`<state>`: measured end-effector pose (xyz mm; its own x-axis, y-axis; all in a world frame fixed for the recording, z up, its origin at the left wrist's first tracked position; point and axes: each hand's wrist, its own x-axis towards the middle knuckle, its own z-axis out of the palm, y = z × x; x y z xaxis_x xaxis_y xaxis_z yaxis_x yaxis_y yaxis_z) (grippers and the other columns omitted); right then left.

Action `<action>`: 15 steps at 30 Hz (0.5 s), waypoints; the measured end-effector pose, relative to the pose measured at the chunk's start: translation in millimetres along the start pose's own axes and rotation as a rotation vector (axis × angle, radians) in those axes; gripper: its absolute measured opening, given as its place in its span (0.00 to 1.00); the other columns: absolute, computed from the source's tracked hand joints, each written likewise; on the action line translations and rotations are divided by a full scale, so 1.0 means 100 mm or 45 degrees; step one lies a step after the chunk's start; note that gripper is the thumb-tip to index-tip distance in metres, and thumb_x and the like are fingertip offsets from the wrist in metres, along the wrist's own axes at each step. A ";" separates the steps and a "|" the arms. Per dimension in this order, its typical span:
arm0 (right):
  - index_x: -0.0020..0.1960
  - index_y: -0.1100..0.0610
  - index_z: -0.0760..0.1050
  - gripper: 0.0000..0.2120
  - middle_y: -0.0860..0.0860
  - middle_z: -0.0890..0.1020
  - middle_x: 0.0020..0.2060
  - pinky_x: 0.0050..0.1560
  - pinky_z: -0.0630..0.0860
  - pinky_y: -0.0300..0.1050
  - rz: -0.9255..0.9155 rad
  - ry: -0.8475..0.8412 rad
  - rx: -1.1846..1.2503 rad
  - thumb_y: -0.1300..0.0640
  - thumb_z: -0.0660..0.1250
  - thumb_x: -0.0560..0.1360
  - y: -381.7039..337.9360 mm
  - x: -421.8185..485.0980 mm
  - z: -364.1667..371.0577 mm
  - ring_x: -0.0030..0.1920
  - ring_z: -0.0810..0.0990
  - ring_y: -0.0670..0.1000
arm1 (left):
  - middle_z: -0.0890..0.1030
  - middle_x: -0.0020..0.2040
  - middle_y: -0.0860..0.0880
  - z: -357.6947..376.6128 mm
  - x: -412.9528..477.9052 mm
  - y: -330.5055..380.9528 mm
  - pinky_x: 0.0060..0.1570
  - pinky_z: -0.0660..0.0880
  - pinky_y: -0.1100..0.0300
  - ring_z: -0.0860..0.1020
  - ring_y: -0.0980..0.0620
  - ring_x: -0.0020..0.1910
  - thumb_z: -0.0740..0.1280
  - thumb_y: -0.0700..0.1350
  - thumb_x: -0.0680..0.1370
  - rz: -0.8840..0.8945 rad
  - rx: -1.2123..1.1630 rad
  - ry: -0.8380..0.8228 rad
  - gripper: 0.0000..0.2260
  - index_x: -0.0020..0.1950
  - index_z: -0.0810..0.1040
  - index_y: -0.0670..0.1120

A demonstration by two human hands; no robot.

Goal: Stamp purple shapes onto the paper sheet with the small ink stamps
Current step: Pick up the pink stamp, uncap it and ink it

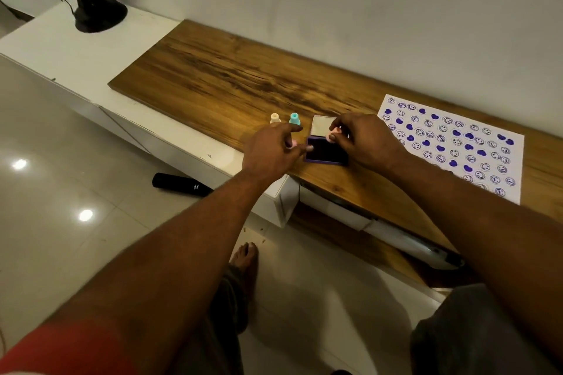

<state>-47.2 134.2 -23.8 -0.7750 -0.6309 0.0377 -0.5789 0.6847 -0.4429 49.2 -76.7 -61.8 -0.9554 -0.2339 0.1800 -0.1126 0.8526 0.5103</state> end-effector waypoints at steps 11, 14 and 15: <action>0.63 0.58 0.81 0.14 0.57 0.84 0.57 0.51 0.74 0.43 -0.025 -0.022 -0.037 0.51 0.65 0.83 -0.09 -0.09 0.00 0.55 0.82 0.56 | 0.83 0.53 0.52 0.14 0.11 0.27 0.31 0.60 0.65 0.72 0.57 0.43 0.74 0.69 0.70 0.131 0.302 -0.170 0.31 0.70 0.79 0.58; 0.59 0.57 0.82 0.12 0.54 0.85 0.52 0.51 0.77 0.48 -0.152 0.351 0.057 0.52 0.65 0.83 -0.30 -0.02 -0.33 0.52 0.82 0.54 | 0.84 0.54 0.53 0.16 0.13 0.28 0.30 0.59 0.66 0.72 0.58 0.43 0.75 0.68 0.70 0.095 0.264 -0.185 0.31 0.70 0.79 0.58; 0.58 0.55 0.82 0.12 0.53 0.85 0.51 0.49 0.77 0.46 -0.219 0.538 0.076 0.50 0.65 0.83 -0.38 0.01 -0.46 0.50 0.81 0.51 | 0.84 0.54 0.53 0.17 0.13 0.28 0.30 0.59 0.66 0.72 0.58 0.44 0.75 0.68 0.70 0.087 0.254 -0.199 0.31 0.70 0.79 0.57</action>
<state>-37.9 124.1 34.5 -0.7114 -0.5211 0.4715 -0.7022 0.5529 -0.4485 29.0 -47.9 -59.2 -0.9915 -0.1110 0.0685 -0.0833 0.9429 0.3224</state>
